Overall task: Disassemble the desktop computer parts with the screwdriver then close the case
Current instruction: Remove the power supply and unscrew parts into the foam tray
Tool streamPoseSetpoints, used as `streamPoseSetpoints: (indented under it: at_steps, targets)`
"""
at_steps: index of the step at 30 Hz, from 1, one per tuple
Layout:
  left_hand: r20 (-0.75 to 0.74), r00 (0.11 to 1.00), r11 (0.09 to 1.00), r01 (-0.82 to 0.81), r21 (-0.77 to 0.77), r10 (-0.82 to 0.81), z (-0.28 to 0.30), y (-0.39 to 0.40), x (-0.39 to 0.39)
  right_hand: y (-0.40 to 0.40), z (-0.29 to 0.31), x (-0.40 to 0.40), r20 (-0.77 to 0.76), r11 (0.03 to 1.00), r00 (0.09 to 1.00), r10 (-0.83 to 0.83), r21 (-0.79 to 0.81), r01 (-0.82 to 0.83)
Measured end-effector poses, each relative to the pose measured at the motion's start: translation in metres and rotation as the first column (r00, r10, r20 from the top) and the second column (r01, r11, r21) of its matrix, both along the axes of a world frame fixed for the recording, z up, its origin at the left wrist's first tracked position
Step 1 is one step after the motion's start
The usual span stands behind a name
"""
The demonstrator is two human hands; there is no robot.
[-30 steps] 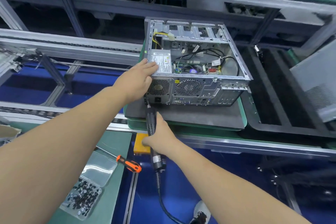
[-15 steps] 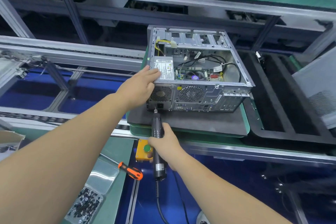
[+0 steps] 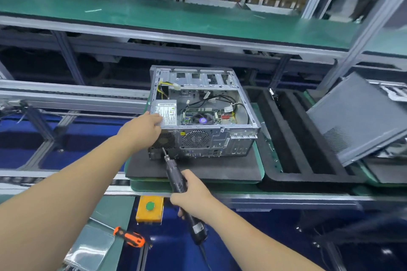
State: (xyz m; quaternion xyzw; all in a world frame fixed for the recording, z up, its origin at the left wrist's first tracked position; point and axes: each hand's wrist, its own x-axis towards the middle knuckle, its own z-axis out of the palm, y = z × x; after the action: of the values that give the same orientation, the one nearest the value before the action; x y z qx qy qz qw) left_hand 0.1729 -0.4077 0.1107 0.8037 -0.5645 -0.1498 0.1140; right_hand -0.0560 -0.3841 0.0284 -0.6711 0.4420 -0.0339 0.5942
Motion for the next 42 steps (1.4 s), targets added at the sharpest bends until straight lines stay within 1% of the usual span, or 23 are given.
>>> streamPoseSetpoints:
  at_steps: [1,3,5,6,8,9,11,13,16,18,19,20,21,23,25,28,30,33,36,37,39,41,42]
  targets:
    - [-0.006,0.999,0.998,-0.052,-0.046,0.052,0.005,0.001,-0.009,-0.004,0.009,-0.006,0.008,1.0,1.0,-0.001,-0.028,0.001]
    - [-0.072,0.985,0.958,-0.169,-0.233,0.156,0.016,0.001,-0.034,-0.015,0.03,-0.019,0.019,0.996,1.0,-0.013,-0.088,0.015]
    - [-0.252,0.951,0.874,-0.269,-0.404,0.176,0.025,-0.004,-0.068,-0.029,0.053,-0.036,0.026,0.989,0.999,-0.044,-0.138,0.047]
    - [-0.369,0.913,0.839,-0.334,-0.43,0.174,0.028,-0.009,-0.087,-0.036,0.064,-0.046,0.035,0.984,0.997,-0.071,-0.159,0.076]
    - [-0.596,0.788,0.815,-0.444,-0.371,0.158,0.038,-0.02,-0.124,-0.053,0.083,-0.064,0.068,0.968,0.989,-0.133,-0.203,0.145]
    - [-0.686,0.715,0.836,-0.455,-0.309,0.136,0.043,-0.026,-0.141,-0.062,0.092,-0.072,0.079,0.958,0.984,-0.16,-0.228,0.174]
    - [-0.802,0.593,0.894,-0.396,-0.211,0.073,0.049,-0.034,-0.17,-0.08,0.105,-0.084,0.096,0.943,0.976,-0.198,-0.251,0.216]
    - [-0.816,0.577,0.911,-0.356,-0.207,0.04,0.051,-0.043,-0.188,-0.098,0.111,-0.092,0.132,0.94,0.969,-0.207,-0.246,0.235]
    - [-0.817,0.571,0.909,-0.38,-0.172,0.083,0.053,-0.059,-0.197,-0.126,0.114,-0.094,0.122,0.942,0.981,-0.151,-0.282,0.18]
    - [-0.772,0.625,0.907,-0.384,-0.173,0.118,0.054,-0.069,-0.197,-0.145,0.115,-0.089,0.115,0.94,0.988,-0.102,-0.314,0.134]
    - [-0.747,0.649,0.898,-0.403,-0.176,0.145,0.055,-0.072,-0.197,-0.154,0.114,-0.085,0.107,0.934,0.992,-0.067,-0.343,0.1]
    - [-0.738,0.649,0.877,-0.449,-0.173,0.186,0.057,-0.074,-0.195,-0.162,0.114,-0.079,0.095,0.927,0.995,-0.019,-0.371,0.053]
    - [-0.745,0.627,0.845,-0.507,-0.168,0.229,0.058,-0.072,-0.192,-0.166,0.114,-0.071,0.081,0.921,0.996,0.034,-0.39,0.001]
    - [-0.768,0.556,0.751,-0.642,-0.156,0.317,0.056,-0.054,-0.182,-0.164,0.112,-0.048,0.049,0.893,0.981,0.189,-0.424,-0.151]
    - [-0.775,0.497,0.665,-0.735,-0.136,0.391,0.046,-0.03,-0.171,-0.153,0.11,-0.024,0.018,0.85,0.949,0.315,-0.451,-0.274]
    - [-0.817,0.302,0.414,-0.906,-0.085,0.492,0.025,0.048,-0.146,-0.092,0.095,0.032,-0.046,0.731,0.826,0.561,-0.44,-0.521]
    - [-0.824,0.161,0.246,-0.969,-0.027,0.544,0.008,0.114,-0.133,-0.033,0.079,0.062,-0.084,0.63,0.723,0.685,-0.429,-0.647]
    - [-0.833,-0.073,0.0,-0.996,0.087,0.549,-0.024,0.212,-0.124,0.061,0.05,0.093,-0.148,0.47,0.556,0.818,-0.384,-0.795]
    - [-0.8,-0.295,-0.225,-0.953,0.204,0.523,-0.059,0.29,-0.117,0.142,0.016,0.113,-0.154,0.375,0.435,0.887,-0.309,-0.874]
    - [-0.788,-0.342,-0.275,-0.934,0.226,0.512,-0.071,0.31,-0.113,0.165,0.003,0.119,-0.163,0.354,0.412,0.896,-0.294,-0.888]
    - [-0.729,-0.398,-0.336,-0.911,0.241,0.557,-0.095,0.341,-0.1,0.203,-0.022,0.133,-0.197,0.332,0.394,0.898,-0.284,-0.899]
    - [-0.648,-0.425,-0.349,-0.903,0.252,0.632,-0.119,0.362,-0.084,0.231,-0.05,0.148,-0.256,0.33,0.399,0.88,-0.275,-0.903]
    - [-0.621,-0.434,-0.336,-0.901,0.276,0.653,-0.131,0.368,-0.075,0.242,-0.063,0.155,-0.298,0.325,0.402,0.866,-0.278,-0.904]
